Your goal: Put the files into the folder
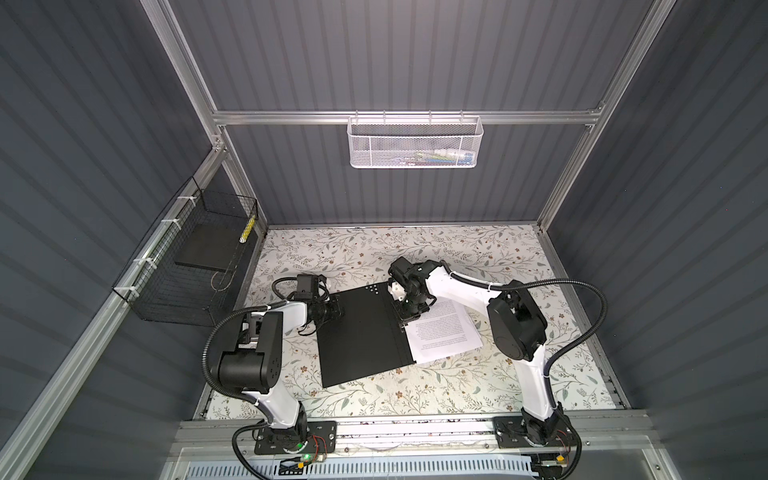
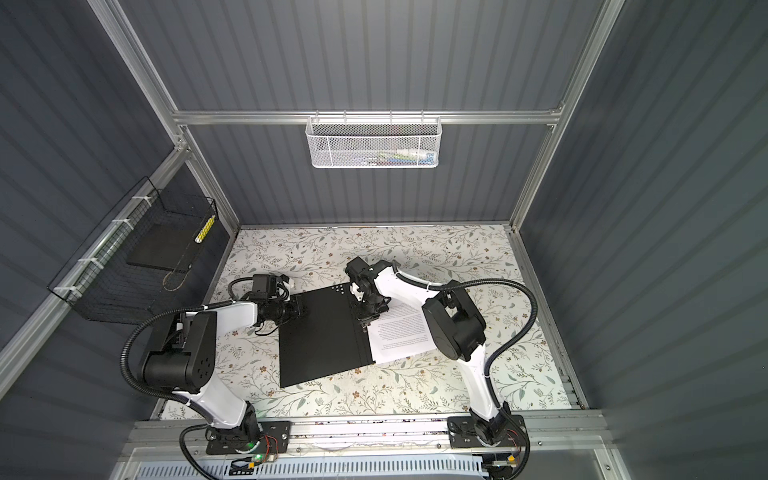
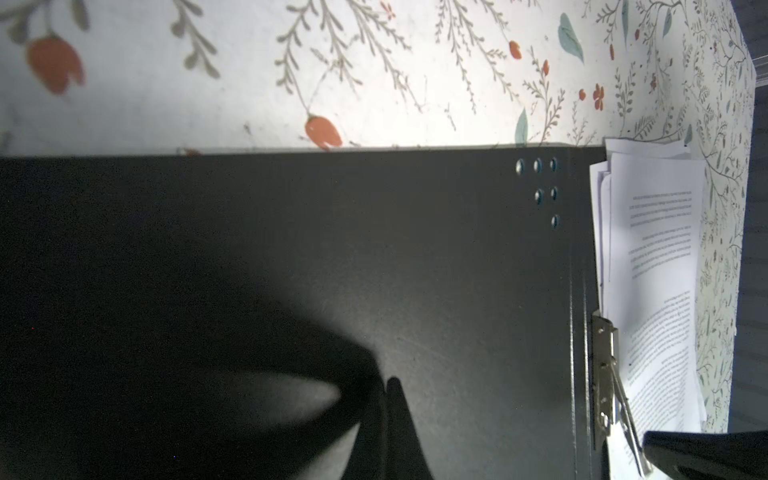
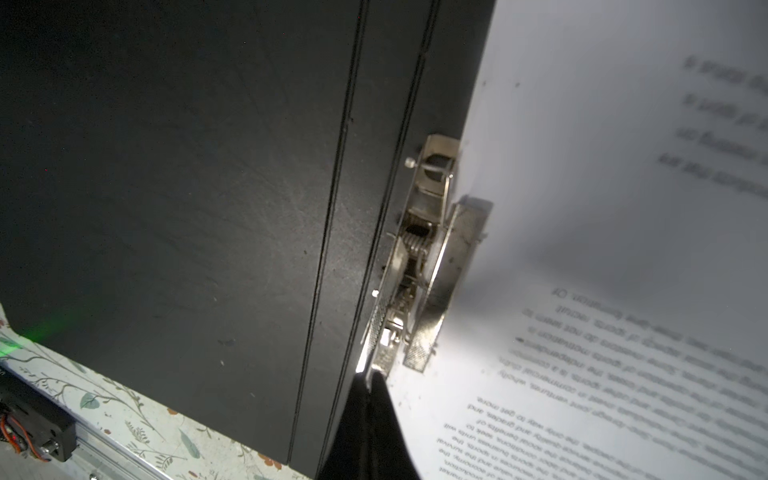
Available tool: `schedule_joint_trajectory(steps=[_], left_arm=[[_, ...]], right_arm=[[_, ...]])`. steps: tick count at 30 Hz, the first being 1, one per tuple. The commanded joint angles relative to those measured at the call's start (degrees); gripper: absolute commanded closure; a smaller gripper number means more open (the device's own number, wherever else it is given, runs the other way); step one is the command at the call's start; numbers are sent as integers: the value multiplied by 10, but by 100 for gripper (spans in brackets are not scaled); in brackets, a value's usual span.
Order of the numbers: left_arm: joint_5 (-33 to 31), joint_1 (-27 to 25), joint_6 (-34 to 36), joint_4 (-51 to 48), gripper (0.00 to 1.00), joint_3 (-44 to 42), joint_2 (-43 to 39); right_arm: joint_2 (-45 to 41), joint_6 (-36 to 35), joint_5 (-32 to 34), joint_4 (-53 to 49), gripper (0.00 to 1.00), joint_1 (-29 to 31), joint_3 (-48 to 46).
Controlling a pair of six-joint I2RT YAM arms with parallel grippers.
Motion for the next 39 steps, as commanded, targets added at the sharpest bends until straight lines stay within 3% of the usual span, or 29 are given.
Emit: schedule_joint_trajectory(steps=[1, 24, 34, 39], left_arm=[[-54, 1, 8, -62, 100, -27, 21], [-54, 1, 8, -62, 100, -28, 21], [-53, 1, 8, -62, 100, -27, 21], [-53, 1, 8, -60, 100, -30, 20]], right_arm=[[39, -15, 59, -85, 100, 0, -16], [102, -42, 156, -124, 100, 34, 48], [182, -68, 206, -147, 100, 65, 119], [228, -72, 193, -135, 100, 73, 128]])
